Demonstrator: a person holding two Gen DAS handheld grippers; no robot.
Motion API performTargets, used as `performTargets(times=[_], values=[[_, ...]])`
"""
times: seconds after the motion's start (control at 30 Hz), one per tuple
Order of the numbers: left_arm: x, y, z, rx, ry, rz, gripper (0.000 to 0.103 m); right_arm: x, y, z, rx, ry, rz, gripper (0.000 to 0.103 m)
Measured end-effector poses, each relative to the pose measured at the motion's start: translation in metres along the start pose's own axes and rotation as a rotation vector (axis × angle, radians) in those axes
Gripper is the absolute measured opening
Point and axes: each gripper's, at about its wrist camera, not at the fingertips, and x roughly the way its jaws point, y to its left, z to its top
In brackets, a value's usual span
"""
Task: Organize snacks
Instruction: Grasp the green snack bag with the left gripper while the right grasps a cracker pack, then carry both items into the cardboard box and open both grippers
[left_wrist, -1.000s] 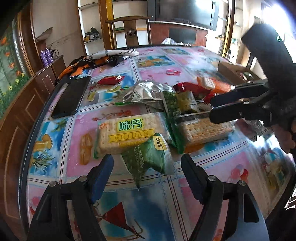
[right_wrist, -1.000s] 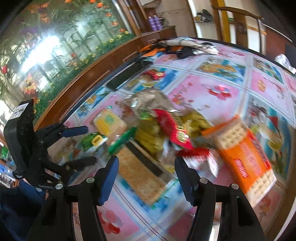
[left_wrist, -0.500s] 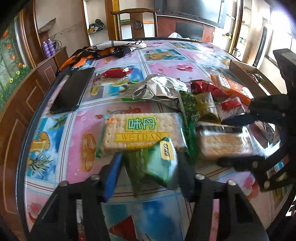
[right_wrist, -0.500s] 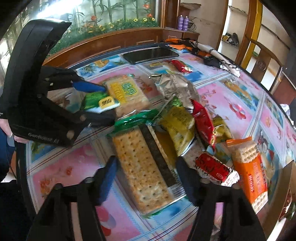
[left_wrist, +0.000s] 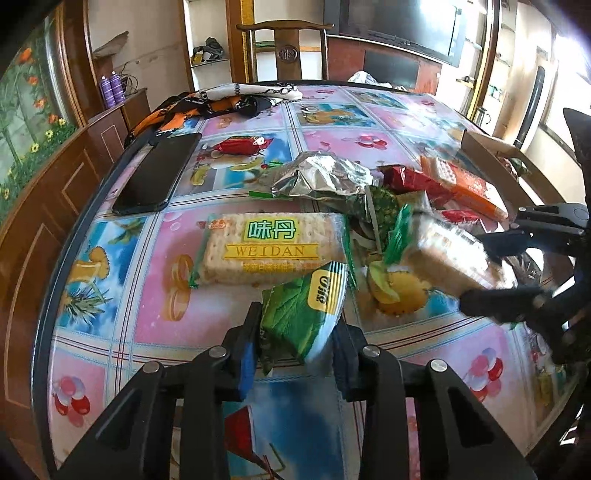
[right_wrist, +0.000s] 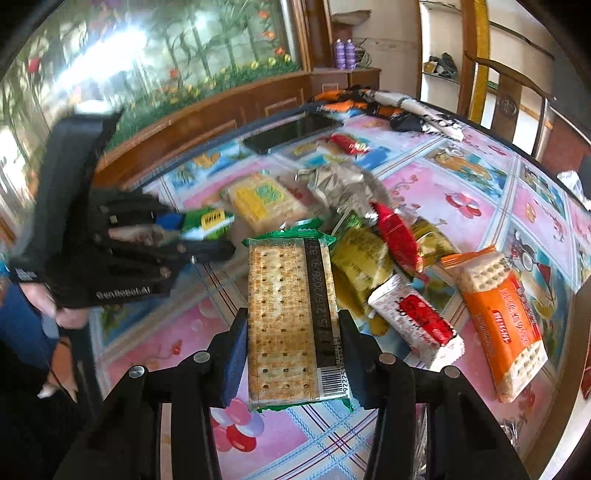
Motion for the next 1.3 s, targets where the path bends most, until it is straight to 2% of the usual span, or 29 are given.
performTargets(times=[0.17,0.37,0.8,1.13,1.3], values=[[-0.007,-0.006,0.006,-0.018,-0.027,-0.019,0.032,-0.021,-0.017,0.005,0.086,-0.086,0.056,0.051],[-0.009,-0.026,0.02,-0.006,-0.051,-0.043,0.032,-0.042,-0.046,0.006,0.206,-0.16,0.061,0.05],[-0.005,-0.079,0.054,0.059,-0.084,-0.123,0.032,-0.07,-0.101,-0.004,0.414,-0.234,0.067,0.05],[-0.001,-0.141,0.087,0.133,-0.112,-0.212,0.032,-0.106,-0.146,-0.019,0.543,-0.323,0.017,0.05],[-0.001,-0.178,0.102,0.171,-0.123,-0.253,0.032,-0.136,-0.177,-0.037,0.646,-0.391,-0.041,0.05]])
